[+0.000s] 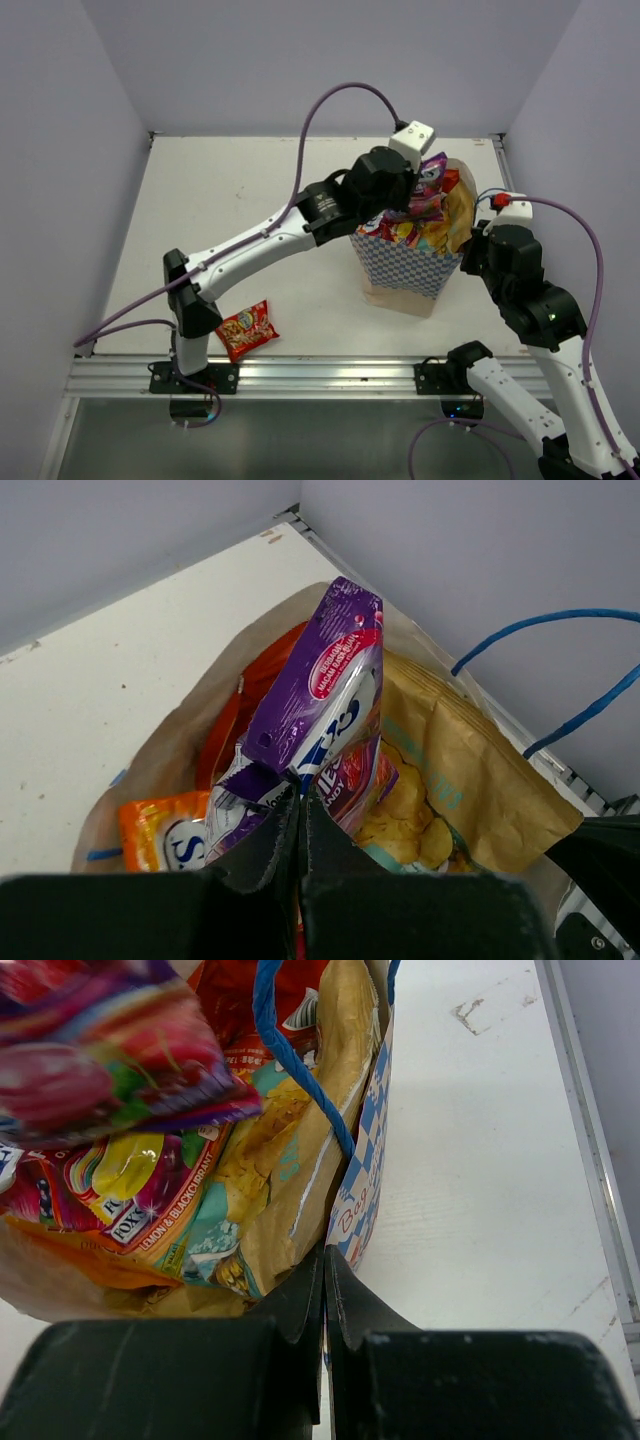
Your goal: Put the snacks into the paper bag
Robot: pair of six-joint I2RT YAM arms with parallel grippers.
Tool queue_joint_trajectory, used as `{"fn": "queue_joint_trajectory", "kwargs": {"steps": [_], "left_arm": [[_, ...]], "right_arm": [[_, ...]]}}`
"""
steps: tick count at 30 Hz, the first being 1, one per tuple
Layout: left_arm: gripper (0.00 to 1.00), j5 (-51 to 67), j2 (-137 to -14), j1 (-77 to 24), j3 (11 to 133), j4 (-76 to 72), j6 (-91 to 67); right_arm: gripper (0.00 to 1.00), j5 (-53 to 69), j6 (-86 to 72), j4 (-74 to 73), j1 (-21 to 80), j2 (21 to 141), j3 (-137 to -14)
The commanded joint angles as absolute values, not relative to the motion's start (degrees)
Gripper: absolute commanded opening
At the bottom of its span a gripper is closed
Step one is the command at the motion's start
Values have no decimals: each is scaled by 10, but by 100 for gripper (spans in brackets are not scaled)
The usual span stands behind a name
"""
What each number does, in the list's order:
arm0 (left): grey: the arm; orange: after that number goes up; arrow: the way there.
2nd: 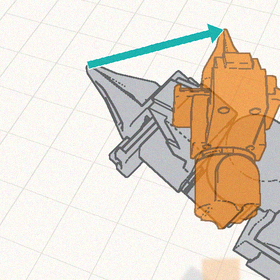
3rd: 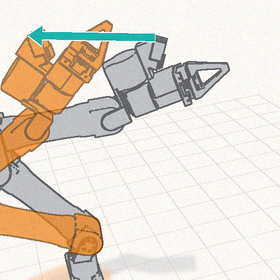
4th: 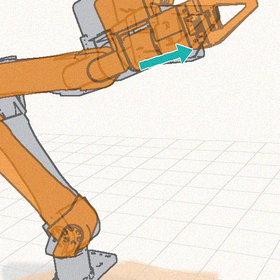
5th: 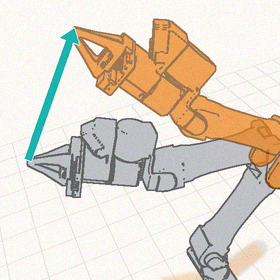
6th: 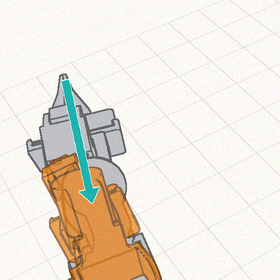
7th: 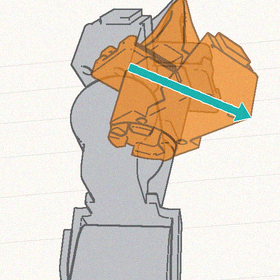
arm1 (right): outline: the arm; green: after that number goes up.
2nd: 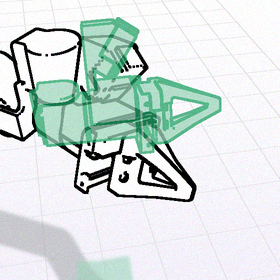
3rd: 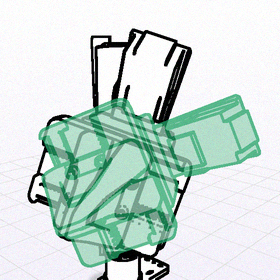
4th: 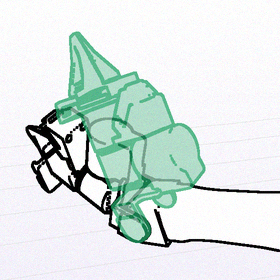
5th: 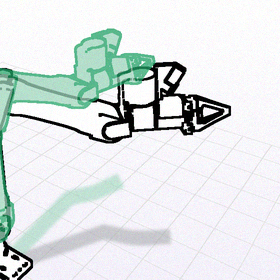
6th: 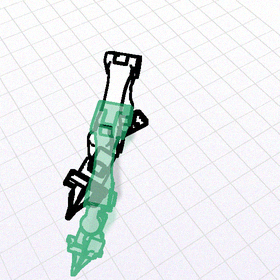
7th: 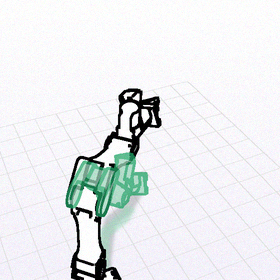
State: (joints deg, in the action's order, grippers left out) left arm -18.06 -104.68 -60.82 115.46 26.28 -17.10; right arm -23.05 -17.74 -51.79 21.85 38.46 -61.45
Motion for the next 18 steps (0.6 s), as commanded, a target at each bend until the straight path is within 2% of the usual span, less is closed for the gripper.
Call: {"fn": "queue_joint_trajectory", "kwargs": {"steps": [1,10,12,13,14,16,18], "left_arm": [[0,-171,-1084,-628,1234,253,-147],[1,-192,-1126,-629,1264,241,-121],[5,-185,-1140,-629,1253,253,-118],[29,-185,-1144,-629,1245,259,-119],[47,-191,-1146,-630,1232,266,-125],[77,-199,-1136,-629,1171,258,-131],[82,-225,-1101,-629,1116,217,-139]], "right_arm": [[0,-232,-174,-513,222,381,-609],[0,-232,-174,-512,223,382,-609],[0,-232,-174,-512,223,382,-609],[0,-232,-174,-512,223,382,-609],[0,-234,-174,-512,223,382,-609],[0,-232,-174,-512,223,382,-609],[0,-231,-173,-512,223,382,-608]]}}
